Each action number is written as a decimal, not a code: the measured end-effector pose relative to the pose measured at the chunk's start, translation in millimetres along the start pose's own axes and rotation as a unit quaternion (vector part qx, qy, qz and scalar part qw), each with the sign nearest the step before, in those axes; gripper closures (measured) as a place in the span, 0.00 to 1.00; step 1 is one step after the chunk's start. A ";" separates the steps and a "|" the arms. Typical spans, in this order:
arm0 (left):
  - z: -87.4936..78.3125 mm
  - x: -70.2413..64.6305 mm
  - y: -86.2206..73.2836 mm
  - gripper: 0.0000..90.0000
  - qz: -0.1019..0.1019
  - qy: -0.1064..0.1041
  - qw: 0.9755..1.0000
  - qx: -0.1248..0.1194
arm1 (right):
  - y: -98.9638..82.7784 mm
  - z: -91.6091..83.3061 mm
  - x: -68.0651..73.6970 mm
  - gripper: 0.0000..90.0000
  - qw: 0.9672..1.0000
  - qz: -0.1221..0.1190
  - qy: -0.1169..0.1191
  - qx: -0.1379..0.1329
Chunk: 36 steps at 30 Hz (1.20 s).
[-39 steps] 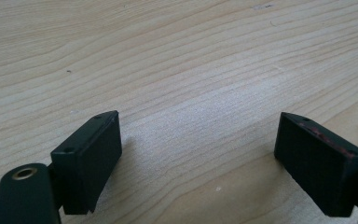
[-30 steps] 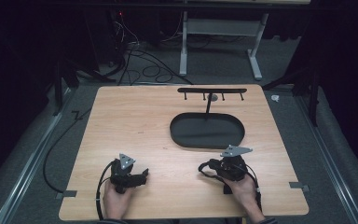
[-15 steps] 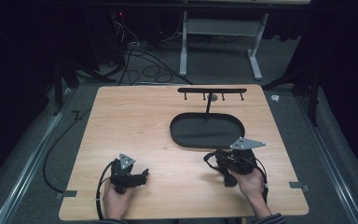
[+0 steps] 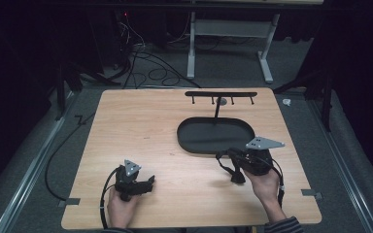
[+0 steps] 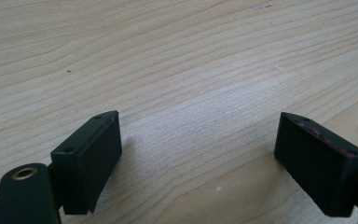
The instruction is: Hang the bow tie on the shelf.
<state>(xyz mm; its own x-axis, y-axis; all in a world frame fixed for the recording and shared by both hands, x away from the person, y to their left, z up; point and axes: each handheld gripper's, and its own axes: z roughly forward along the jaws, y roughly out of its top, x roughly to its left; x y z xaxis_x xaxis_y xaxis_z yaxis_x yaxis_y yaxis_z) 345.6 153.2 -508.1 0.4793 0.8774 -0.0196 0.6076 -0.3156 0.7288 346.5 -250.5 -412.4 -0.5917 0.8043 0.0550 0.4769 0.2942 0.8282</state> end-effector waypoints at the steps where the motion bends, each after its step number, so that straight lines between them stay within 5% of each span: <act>1: 0.0 0.0 0.0 0.17 0.000 0.000 1.000 0.000 | 3.1 -1.2 -1.7 0.91 1.000 0.002 0.000 -0.003; 36: -0.1 0.1 0.1 0.17 0.000 0.000 1.000 0.001 | 55.5 5.0 -39.9 0.91 0.999 0.024 -0.007 -0.022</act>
<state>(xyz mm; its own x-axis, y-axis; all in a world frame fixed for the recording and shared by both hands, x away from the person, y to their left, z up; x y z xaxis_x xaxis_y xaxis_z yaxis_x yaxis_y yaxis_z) 345.7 153.3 -507.9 0.4801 0.8770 -0.0197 0.6085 -0.3168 0.7276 399.9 -263.7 -371.4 -0.5595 0.8241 0.0877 0.4759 0.2329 0.8481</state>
